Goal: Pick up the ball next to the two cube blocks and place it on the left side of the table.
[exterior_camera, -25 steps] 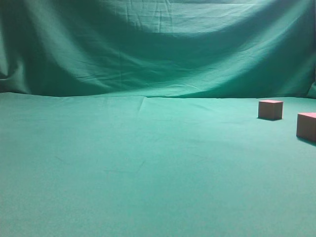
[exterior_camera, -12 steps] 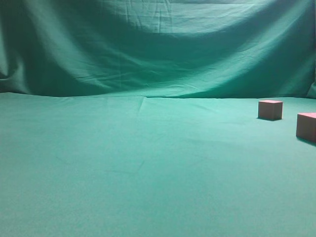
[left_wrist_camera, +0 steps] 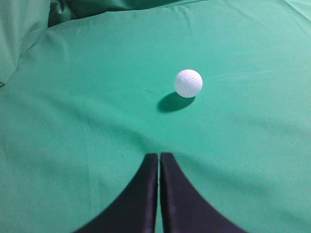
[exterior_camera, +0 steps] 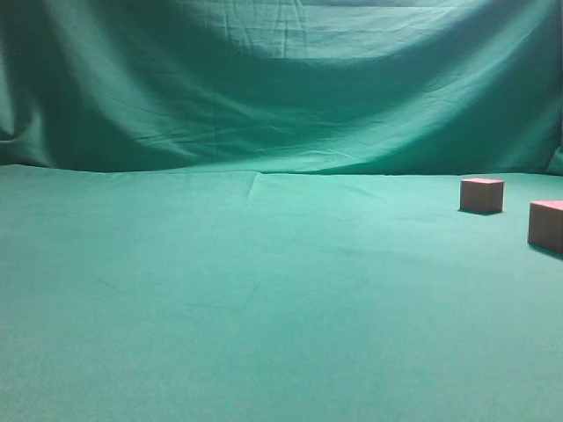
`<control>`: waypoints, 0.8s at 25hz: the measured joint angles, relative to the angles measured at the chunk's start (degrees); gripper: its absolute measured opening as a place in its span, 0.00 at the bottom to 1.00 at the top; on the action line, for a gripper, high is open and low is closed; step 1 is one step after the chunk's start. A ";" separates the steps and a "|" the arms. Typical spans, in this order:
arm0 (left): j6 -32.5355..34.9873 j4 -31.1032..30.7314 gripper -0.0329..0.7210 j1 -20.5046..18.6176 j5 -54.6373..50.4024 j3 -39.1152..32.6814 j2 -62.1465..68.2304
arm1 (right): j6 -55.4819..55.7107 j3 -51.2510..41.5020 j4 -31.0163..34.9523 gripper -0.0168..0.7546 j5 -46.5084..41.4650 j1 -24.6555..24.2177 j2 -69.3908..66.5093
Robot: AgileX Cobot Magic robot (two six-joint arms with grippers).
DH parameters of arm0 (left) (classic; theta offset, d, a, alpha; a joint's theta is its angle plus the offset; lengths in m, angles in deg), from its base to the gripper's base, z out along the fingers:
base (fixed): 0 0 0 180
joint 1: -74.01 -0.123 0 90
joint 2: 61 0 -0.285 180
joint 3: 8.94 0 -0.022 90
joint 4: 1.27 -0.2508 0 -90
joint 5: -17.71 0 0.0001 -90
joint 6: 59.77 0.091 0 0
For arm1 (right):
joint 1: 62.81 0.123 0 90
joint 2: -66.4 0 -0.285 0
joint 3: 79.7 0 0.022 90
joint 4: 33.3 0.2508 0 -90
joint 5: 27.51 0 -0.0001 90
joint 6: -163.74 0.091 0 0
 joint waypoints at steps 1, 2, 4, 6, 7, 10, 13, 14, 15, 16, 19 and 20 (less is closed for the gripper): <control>0.00 0.00 0.04 0.00 0.00 0.00 0.00 | 0.11 -1.69 0.00 0.02 0.63 -1.32 1.96; 0.00 0.00 0.04 0.00 0.00 0.00 0.00 | 0.11 -3.60 0.00 0.02 0.92 -2.21 3.89; 0.00 0.00 0.04 0.00 0.00 0.00 0.00 | 0.11 -7.12 0.00 0.02 1.42 -3.84 7.27; 0.00 0.00 0.04 0.00 0.00 0.00 0.00 | 0.11 -9.92 0.00 0.02 1.57 -4.75 10.39; 0.00 0.00 0.04 0.00 0.00 0.00 0.00 | 0.11 -11.27 0.00 0.02 1.88 -4.87 11.24; 0.00 0.00 0.04 0.00 0.00 0.00 0.00 | 1.23 -13.86 0.00 0.02 1.90 -5.25 11.93; 0.00 0.00 0.04 0.00 0.00 0.00 0.00 | 2.77 -13.96 0.10 0.02 0.88 -5.35 11.96; 0.00 0.00 0.04 0.00 0.00 0.00 0.00 | 2.90 -13.96 0.10 0.02 0.30 -5.35 11.96; 0.00 0.00 0.04 0.00 0.00 0.00 0.00 | 2.90 -13.96 0.10 0.02 0.18 -5.35 11.96; 0.00 0.00 0.04 0.00 0.00 0.00 0.00 | 2.90 -13.96 0.10 0.02 0.07 -5.35 11.96; 0.00 0.00 0.04 0.00 0.00 0.00 0.00 | 2.90 -13.96 0.10 0.02 -0.26 -5.35 11.96; 0.00 0.00 0.04 0.00 0.00 0.00 0.00 | 2.90 -13.96 0.10 0.02 -0.35 -5.35 11.96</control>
